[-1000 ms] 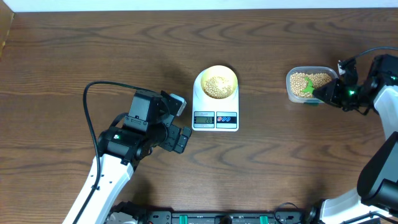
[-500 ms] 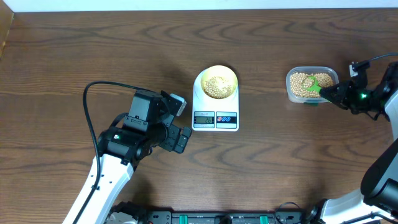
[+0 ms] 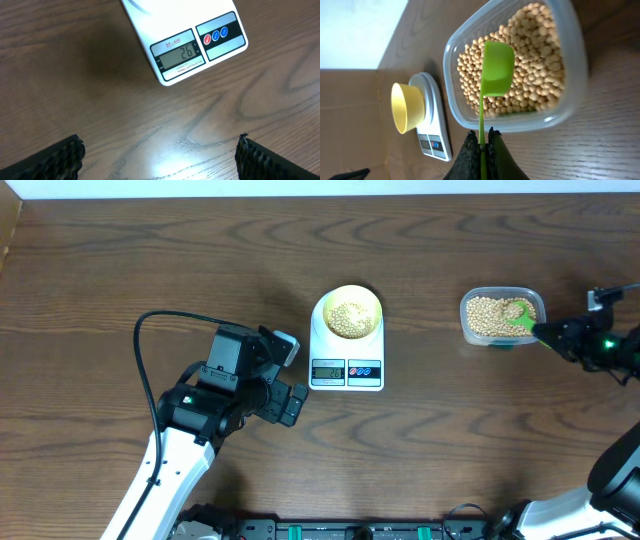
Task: Scoop item into bowl and weigh 50g on scale
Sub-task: 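Dip the scoop into the soybeans and drag it through them, then lift the filled scoop and carry it left over the yellow bowl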
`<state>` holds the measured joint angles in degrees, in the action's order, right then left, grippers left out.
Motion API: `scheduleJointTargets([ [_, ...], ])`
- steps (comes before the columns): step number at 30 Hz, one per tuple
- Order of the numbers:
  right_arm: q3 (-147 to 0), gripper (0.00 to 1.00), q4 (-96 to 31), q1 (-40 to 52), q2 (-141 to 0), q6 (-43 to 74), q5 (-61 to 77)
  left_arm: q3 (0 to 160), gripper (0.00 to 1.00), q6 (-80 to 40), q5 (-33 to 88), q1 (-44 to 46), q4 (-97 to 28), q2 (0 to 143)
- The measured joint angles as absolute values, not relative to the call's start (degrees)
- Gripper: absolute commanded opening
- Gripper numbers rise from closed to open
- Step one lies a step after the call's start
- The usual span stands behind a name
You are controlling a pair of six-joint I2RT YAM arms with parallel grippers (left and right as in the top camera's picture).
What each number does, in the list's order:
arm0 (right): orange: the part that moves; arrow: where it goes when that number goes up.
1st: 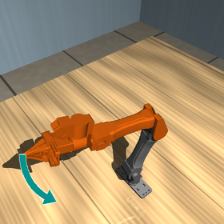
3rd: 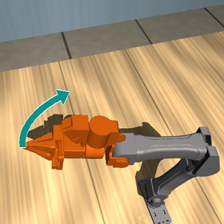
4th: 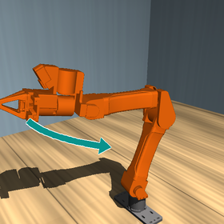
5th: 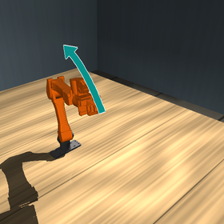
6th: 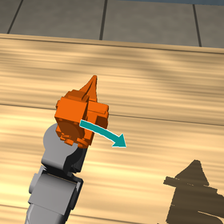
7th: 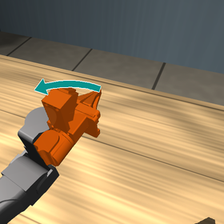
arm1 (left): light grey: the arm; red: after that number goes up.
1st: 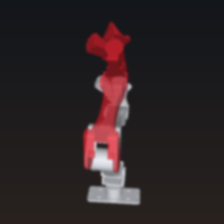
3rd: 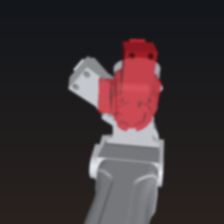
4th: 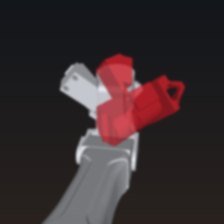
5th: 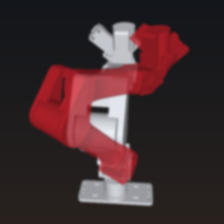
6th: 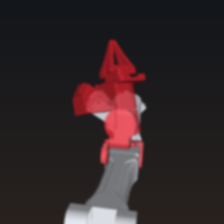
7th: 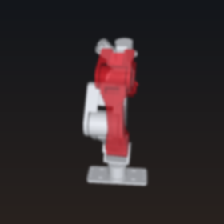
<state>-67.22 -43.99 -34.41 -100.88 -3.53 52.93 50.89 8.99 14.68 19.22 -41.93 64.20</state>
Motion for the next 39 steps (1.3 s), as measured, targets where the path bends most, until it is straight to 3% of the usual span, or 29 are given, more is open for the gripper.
scheduleJointTargets([
  [16, -58.41, 0.01, -38.68, -39.99, -100.88, -3.49, 65.14, 50.89, 0.98, 8.99, 14.68, 19.22, -41.93, 64.20],
  [39, -58.43, 0.01, -38.09, -38.11, -100.88, -1.45, 71.77, 50.89, 0.98, 8.99, 14.68, 19.22, -41.95, 64.20],
])
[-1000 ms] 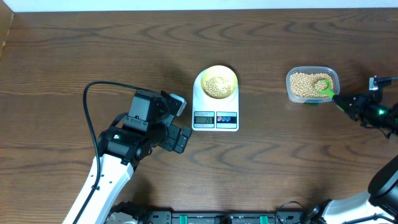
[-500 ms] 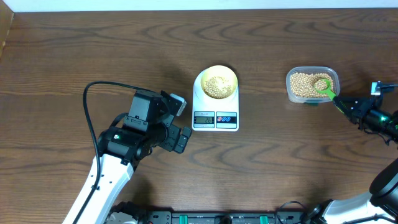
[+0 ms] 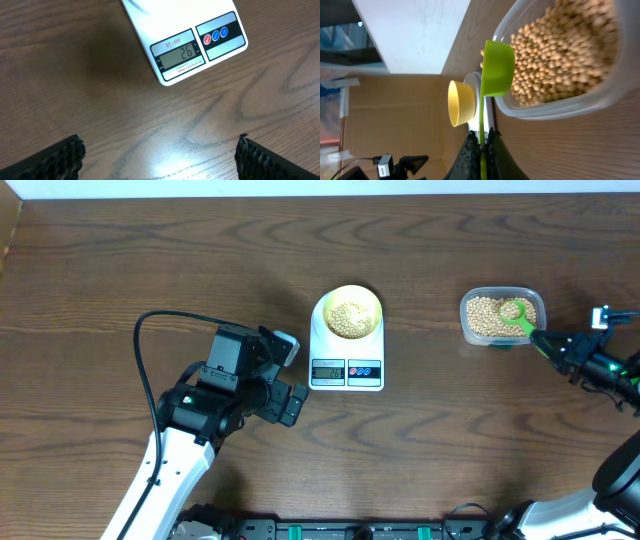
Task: Scoop item into bowl and weigh 50g on scale
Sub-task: 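Lift the filled scoop and carry it left over the yellow bowl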
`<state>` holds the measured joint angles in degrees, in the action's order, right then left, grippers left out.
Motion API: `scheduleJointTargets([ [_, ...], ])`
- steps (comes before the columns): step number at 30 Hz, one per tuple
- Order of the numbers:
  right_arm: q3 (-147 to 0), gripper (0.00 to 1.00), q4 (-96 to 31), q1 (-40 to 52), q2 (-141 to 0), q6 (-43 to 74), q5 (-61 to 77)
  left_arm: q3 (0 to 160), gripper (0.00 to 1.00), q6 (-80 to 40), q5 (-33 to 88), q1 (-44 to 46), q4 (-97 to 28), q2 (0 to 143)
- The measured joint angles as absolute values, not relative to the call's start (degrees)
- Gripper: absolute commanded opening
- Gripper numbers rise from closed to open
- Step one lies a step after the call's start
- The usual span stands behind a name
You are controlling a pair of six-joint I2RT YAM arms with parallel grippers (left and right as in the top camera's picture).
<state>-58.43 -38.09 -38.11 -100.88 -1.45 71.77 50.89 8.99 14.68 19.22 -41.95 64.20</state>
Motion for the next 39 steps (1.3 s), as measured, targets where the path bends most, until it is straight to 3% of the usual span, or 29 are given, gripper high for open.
scheduleJointTargets([
  [17, -58.43, 0.02, -35.59, -34.37, -100.88, -0.86, 79.40, 50.89, 0.98, 8.99, 14.68, 19.22, -41.93, 64.20],
  [28, -61.08, 0.02, -34.39, -22.98, -100.84, 1.89, 77.52, 50.89, 0.98, 8.99, 14.68, 19.22, -41.93, 64.20],
  [39, -62.59, 0.01, -19.66, -11.64, -100.47, 14.74, 75.53, 50.89, 0.98, 8.99, 14.68, 19.22, -41.95, 64.20],
])
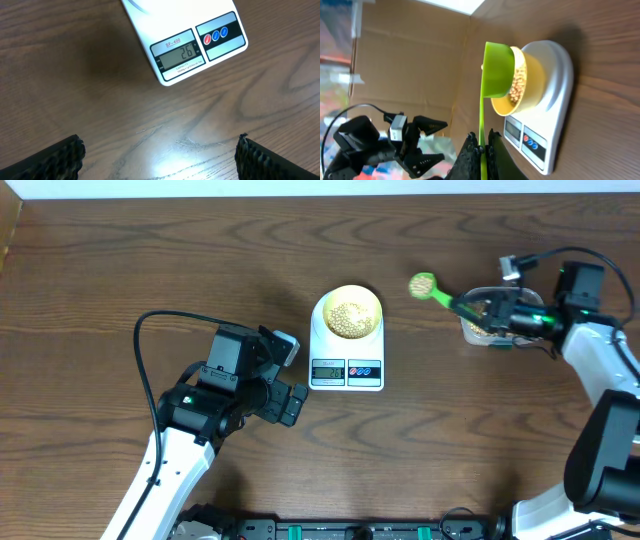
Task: Scoop item into bowl and weigh 50g on scale
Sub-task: 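Lift the filled scoop and carry it left over the yellow bowl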
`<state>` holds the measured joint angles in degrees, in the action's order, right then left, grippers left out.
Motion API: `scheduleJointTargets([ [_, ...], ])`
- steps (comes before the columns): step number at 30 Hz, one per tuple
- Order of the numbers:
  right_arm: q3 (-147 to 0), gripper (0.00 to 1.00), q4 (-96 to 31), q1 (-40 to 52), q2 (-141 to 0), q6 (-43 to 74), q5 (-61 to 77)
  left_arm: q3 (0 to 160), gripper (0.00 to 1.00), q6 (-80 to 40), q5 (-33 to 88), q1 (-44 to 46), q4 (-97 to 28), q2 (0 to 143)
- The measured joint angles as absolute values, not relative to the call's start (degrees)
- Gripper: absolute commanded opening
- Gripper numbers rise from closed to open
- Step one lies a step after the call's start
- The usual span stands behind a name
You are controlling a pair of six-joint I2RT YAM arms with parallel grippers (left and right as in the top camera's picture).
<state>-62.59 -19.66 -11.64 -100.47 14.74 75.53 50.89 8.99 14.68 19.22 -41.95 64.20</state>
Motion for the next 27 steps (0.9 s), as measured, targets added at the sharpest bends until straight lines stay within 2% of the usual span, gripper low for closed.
scheduleJointTargets([
  [7, -62.61, 0.01, -11.90, -5.58, -100.47, 22.79, 74.70, 50.89, 0.98, 8.99, 14.68, 19.22, -41.95, 64.20],
  [13, -62.63, 0.01, -9.98, -1.26, -100.44, 27.73, 71.94, 50.89, 0.98, 8.99, 14.68, 19.22, -41.95, 64.20],
  [27, -62.63, 0.01, -9.21, 2.07, -100.44, 30.41, 69.41, 50.89, 0.98, 8.99, 14.68, 19.22, -41.93, 64.20],
])
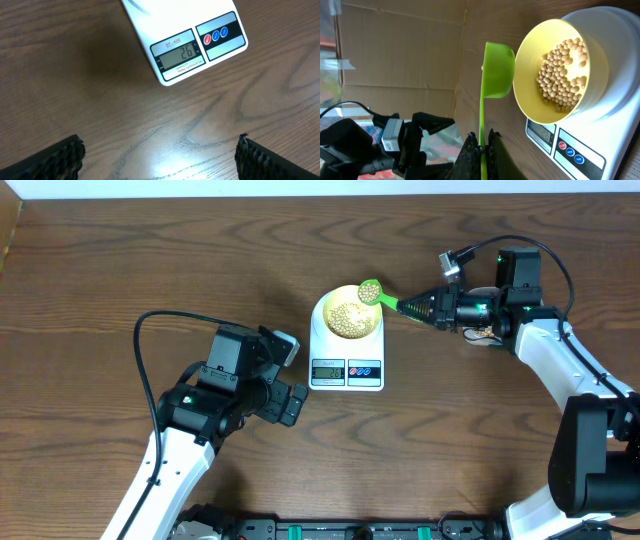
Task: Scoop item into bowl and weigh 50g on scale
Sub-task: 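Lift the filled scoop and carry it left over the yellow bowl, then lower the green scoop with the right gripper into the yellow bowl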
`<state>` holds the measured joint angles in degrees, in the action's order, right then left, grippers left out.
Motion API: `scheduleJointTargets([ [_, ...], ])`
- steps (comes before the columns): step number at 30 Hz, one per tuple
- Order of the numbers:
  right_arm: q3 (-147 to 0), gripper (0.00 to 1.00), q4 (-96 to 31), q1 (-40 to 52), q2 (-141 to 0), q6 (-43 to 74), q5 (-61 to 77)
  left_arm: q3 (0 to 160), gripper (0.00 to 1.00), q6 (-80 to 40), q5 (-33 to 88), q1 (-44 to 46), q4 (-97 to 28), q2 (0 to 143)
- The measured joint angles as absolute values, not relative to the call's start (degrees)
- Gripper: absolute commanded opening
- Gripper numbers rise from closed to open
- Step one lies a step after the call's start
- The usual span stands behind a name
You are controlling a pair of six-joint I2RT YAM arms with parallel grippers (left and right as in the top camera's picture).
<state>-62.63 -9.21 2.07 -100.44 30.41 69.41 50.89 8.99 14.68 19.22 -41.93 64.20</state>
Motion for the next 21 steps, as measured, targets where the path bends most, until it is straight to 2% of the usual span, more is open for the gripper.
scheduleJointTargets([
  [21, -62.63, 0.01, -8.08, 2.11, -100.44, 30.61, 65.93, 50.89, 0.98, 8.99, 14.68, 19.22, -41.93, 64.20],
])
